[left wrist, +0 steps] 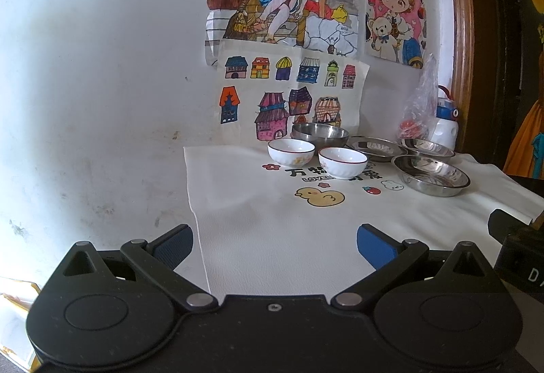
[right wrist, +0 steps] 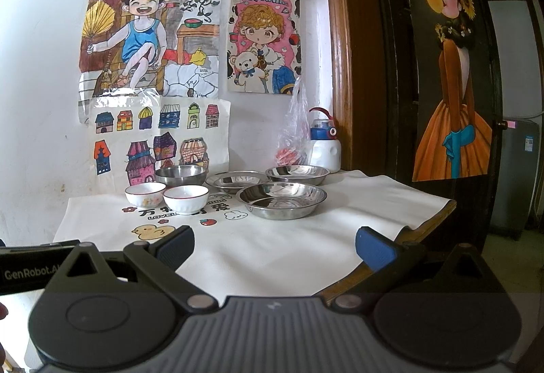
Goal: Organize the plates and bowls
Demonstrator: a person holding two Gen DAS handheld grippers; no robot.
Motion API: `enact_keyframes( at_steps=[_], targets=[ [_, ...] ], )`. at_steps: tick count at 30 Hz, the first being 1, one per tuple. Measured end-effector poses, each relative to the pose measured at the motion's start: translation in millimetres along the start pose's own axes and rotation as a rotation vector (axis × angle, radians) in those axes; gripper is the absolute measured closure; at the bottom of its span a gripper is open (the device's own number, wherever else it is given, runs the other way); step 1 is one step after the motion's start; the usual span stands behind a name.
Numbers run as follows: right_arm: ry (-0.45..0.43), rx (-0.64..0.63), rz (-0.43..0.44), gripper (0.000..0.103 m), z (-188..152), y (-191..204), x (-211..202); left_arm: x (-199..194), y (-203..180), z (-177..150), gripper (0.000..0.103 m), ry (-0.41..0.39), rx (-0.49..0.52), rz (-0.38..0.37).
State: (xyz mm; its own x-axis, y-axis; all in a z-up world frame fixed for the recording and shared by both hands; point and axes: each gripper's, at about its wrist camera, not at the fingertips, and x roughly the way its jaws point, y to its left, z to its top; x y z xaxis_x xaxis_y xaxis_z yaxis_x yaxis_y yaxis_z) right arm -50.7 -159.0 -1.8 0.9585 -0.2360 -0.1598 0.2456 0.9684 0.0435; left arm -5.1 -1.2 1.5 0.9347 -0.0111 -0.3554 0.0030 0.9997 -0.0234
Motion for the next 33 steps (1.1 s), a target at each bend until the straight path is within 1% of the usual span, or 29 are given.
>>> enact_keyframes(
  at_steps=[24,28,31,33],
  targets=[
    [0.001,-0.004,0.000,0.000,-0.1,-0.1,-1.3,-0.1,-0.9,-1.9,0.001,0.000,-0.003,-0.002],
    [0.001,-0.005,0.000,0.000,-0.2,1.7,-0.2,-1.4,-6.3,-1.3,0.001,0.002,-0.002,-0.001],
    [0.001,-0.005,0.000,0.000,-0.5,0.8,0.2,-2.3,-18.8,-2.1,0.001,0.002,0.003,0.002],
    [0.002,-0.005,-0.001,0.000,-0.7,1.0,0.4,-1.6,-18.7,-2.3,0.001,0.003,0.001,0.001]
  ],
)
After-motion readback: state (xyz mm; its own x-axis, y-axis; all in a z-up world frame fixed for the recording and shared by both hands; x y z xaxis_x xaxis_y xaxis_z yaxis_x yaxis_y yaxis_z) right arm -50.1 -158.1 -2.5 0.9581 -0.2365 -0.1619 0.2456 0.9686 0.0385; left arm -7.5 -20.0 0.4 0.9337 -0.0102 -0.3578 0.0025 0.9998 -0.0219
